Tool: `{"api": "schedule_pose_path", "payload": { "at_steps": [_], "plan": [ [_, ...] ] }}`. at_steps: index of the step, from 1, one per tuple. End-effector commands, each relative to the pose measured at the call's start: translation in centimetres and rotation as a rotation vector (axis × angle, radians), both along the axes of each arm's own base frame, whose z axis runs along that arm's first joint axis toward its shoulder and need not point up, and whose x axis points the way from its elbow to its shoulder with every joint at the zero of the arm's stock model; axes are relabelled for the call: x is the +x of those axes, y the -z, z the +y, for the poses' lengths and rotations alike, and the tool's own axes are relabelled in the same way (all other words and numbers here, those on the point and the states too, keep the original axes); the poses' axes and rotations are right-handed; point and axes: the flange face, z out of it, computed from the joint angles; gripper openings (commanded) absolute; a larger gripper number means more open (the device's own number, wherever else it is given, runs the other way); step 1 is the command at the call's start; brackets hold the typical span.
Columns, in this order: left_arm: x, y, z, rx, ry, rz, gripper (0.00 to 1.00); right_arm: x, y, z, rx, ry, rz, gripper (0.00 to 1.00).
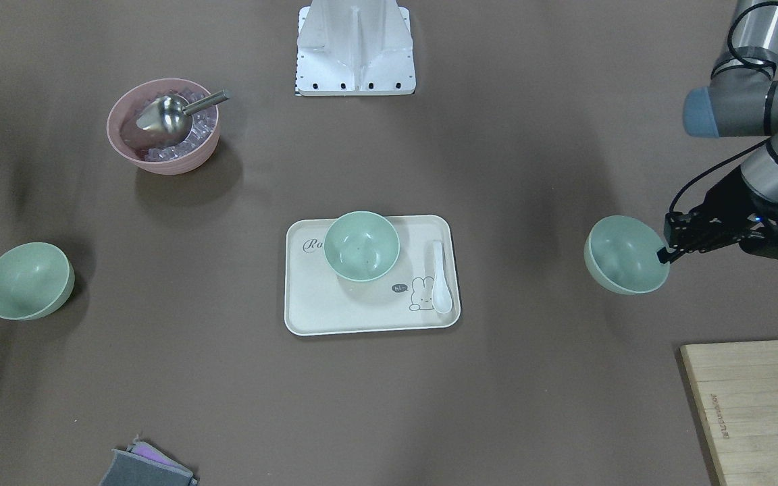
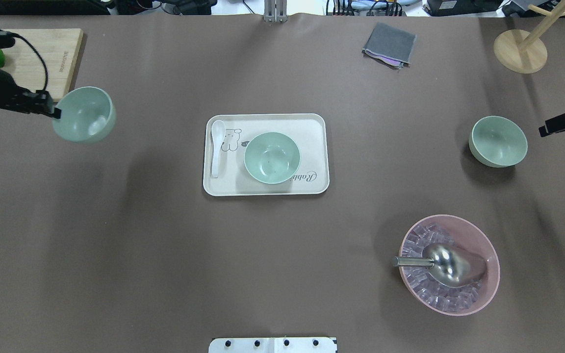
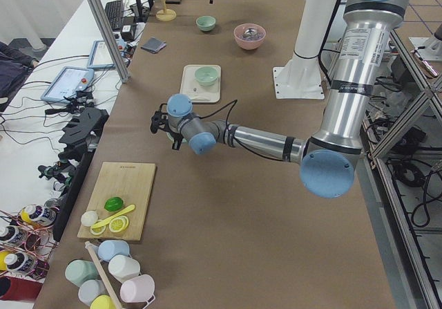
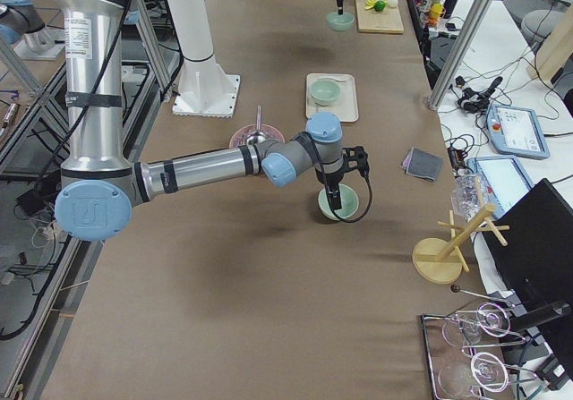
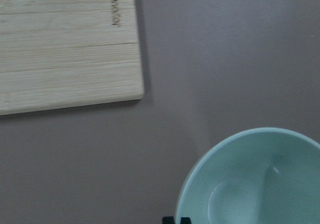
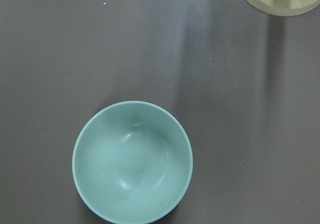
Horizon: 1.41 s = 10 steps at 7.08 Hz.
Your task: Stack green bowls together
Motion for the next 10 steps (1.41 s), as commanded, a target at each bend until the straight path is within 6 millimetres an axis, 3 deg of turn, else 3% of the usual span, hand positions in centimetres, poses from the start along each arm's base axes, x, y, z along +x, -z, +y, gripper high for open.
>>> {"api": "schedule_pose_path", "payload": {
  "at_steps": [1, 2, 3, 4, 5, 6, 8, 10],
  "plan": [
    [9.2, 12.2, 2.2, -0.116, 0.049, -0.045, 0.00, -0.1, -0.2, 0.1, -0.007, -0.002, 0.000, 1.00],
    [13.9, 17.3, 3.0, -0.156, 0.062, -0.051, 0.00, 0.0, -0.3, 0.2, -0.011, -0.003, 0.001, 1.00],
    [18.6, 20.9, 4.8, -0.186, 0.087, -0.030, 0.00, -0.1, -0.4, 0.3, -0.013, -0.002, 0.001, 1.00],
    [22.1, 23.2, 4.3, -0.202, 0.101, -0.026, 0.00, -0.1, -0.4, 0.3, -0.012, -0.002, 0.003, 1.00],
    [24.8, 24.6, 3.8, -0.214, 0.122, -0.034, 0.00, -0.1, -0.4, 0.3, -0.014, -0.002, 0.003, 1.00],
    [26.9, 25.4, 4.6, -0.207, 0.125, -0.039, 0.00, -0.1, -0.4, 0.3, -0.014, -0.002, 0.003, 1.00],
    [29.1, 25.7, 6.5, -0.199, 0.124, -0.046, 0.00, -0.1, -0.4, 0.3, -0.014, -0.002, 0.003, 1.00],
    [29.6, 25.5, 6.7, -0.208, 0.133, -0.052, 0.00, -0.1, -0.4, 0.3, -0.014, -0.002, 0.002, 1.00]
  ]
}}
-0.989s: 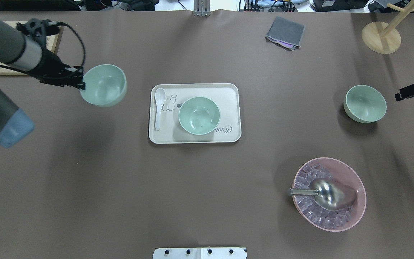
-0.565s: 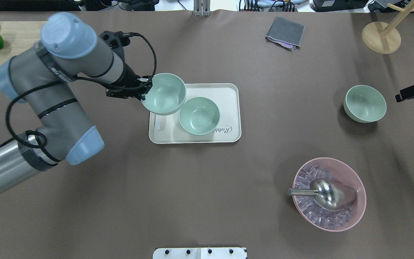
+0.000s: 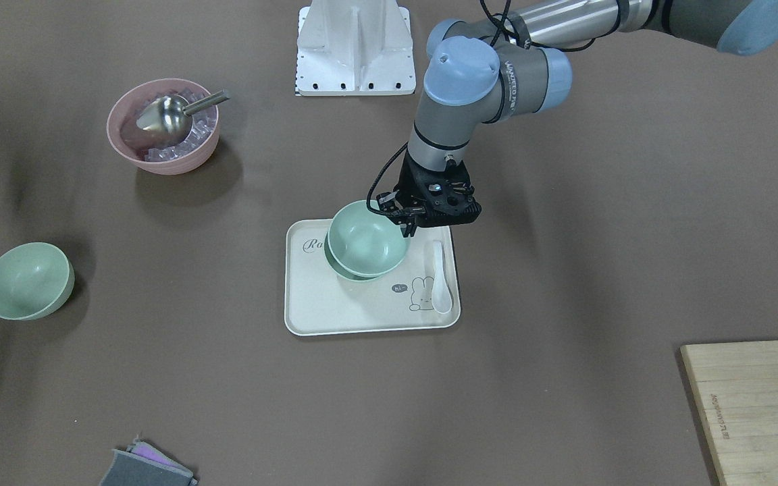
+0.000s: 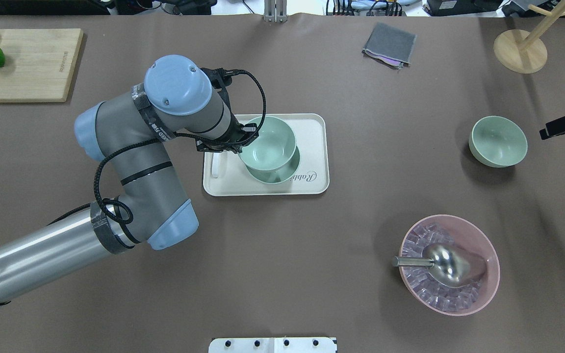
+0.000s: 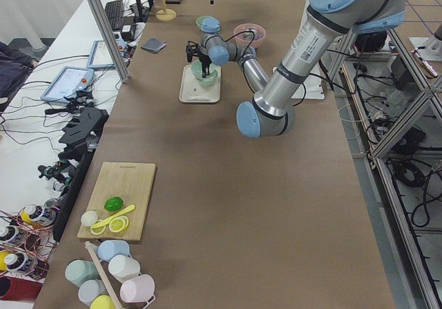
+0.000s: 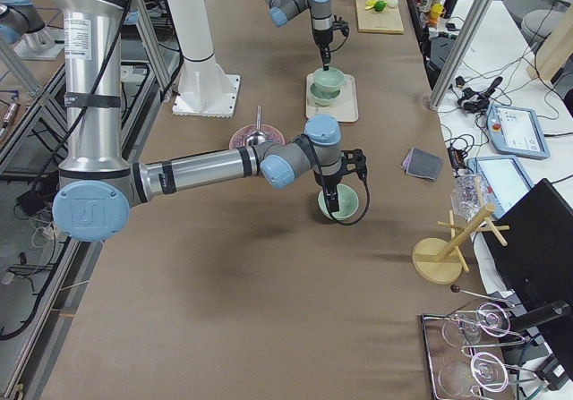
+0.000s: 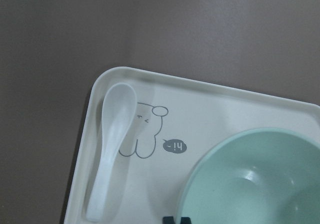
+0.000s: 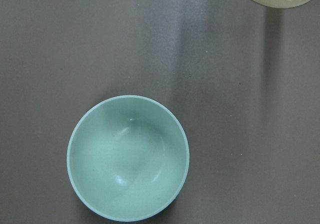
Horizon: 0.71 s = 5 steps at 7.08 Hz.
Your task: Stack green bowls together
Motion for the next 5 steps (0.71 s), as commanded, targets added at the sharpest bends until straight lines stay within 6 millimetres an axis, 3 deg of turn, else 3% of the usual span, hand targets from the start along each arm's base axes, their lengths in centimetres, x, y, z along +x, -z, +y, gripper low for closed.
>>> {"api": "schedule_pose_path", "payload": {
  "at_steps": [1, 5],
  "plan": [
    [1.10, 0.08, 1.00, -0.014, -0.001, 0.002, 0.00, 0.00, 0.01, 0.00, 0.000, 0.000, 0.000, 1.00],
    [1.65, -0.86, 0.59, -0.007, 0.017, -0.019, 0.00, -0.15, -0.07, 0.03, -0.001, 0.003, 0.001, 1.00]
  ]
}}
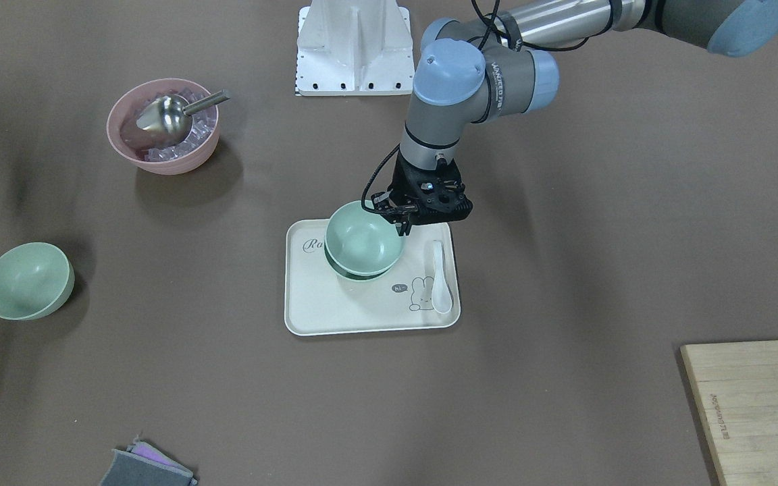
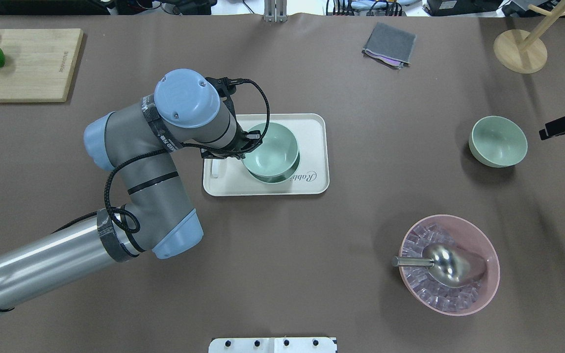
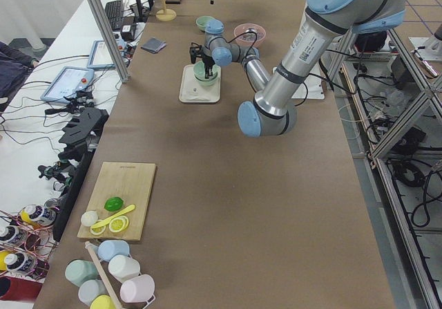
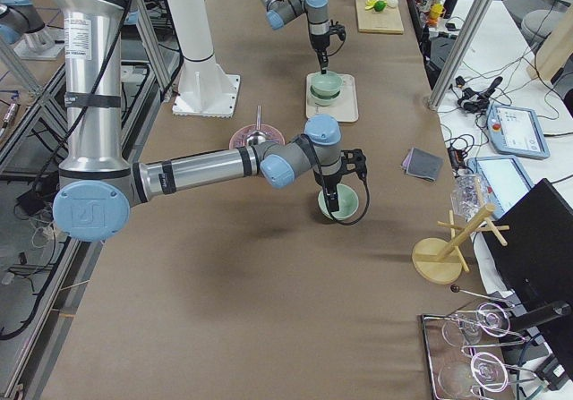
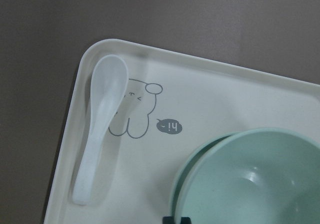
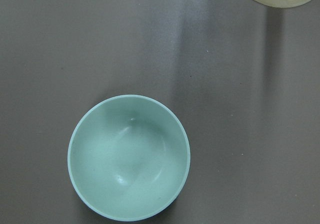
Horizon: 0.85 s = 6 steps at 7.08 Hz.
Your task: Stack green bowls together
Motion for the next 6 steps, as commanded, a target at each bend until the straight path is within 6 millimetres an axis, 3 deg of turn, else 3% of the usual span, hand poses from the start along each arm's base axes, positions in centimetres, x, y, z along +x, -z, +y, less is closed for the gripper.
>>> {"api": "schedule_pose_path", "payload": {
  "at_steps": [1, 6],
  "plan": [
    [0.45, -0.66, -0.27, -0.004, 0.001, -0.010, 0.00, -0.04, -0.07, 0.00, -0.001, 0.001, 0.000, 1.00],
    [1.37, -0.73, 0.56, -0.006, -0.015, -0.011, 0.00, -0.06, -0.07, -0.06, -0.001, 0.001, 0.000, 1.00]
  ]
}}
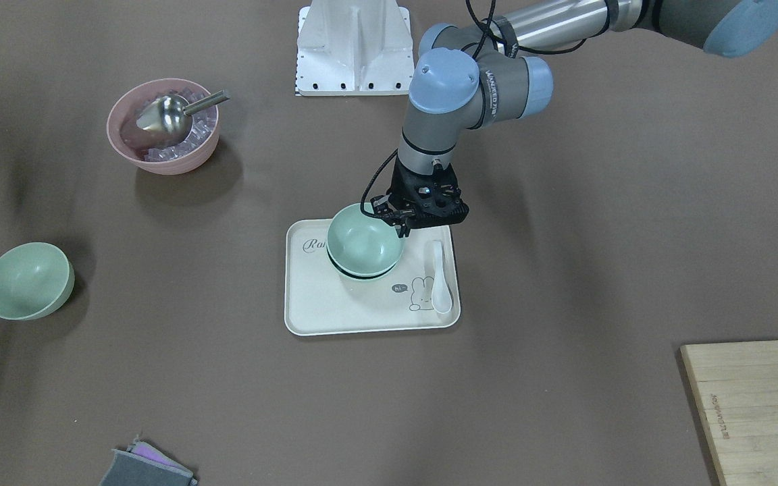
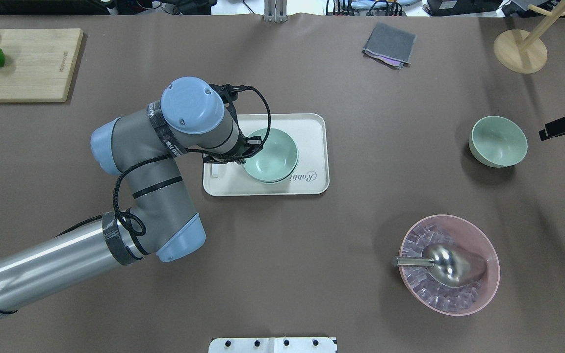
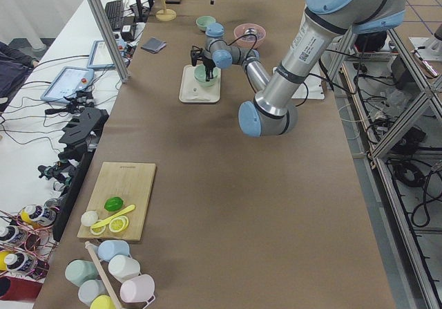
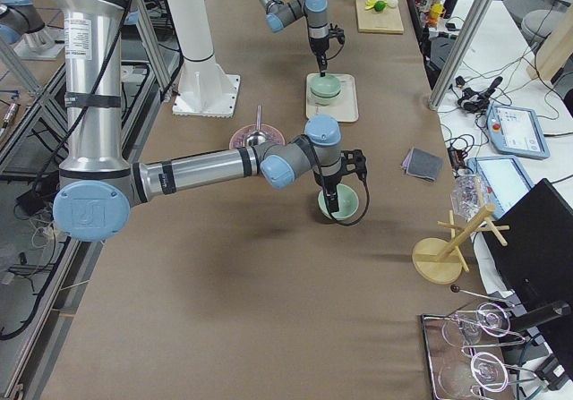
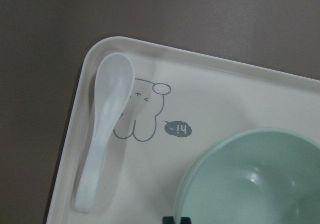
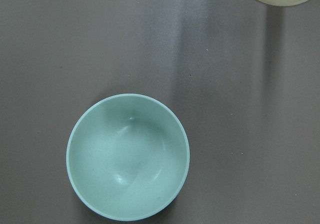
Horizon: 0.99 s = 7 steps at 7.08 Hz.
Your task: Stack green bowls together
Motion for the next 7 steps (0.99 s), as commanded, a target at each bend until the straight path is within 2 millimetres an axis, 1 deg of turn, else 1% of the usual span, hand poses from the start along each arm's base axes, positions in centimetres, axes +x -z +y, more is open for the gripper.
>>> {"api": "schedule_pose_path", "payload": {
  "at_steps": [1, 7],
  "plan": [
    [0.16, -0.01, 0.14, 0.005, -0.003, 0.007, 0.00, 0.01, -0.02, 0.00, 0.000, -0.001, 0.001, 1.00],
    [0.80, -0.65, -0.27, 0.013, -0.004, 0.019, 0.00, -0.02, -0.18, -0.08, -0.003, -0.001, 0.002, 1.00]
  ]
}}
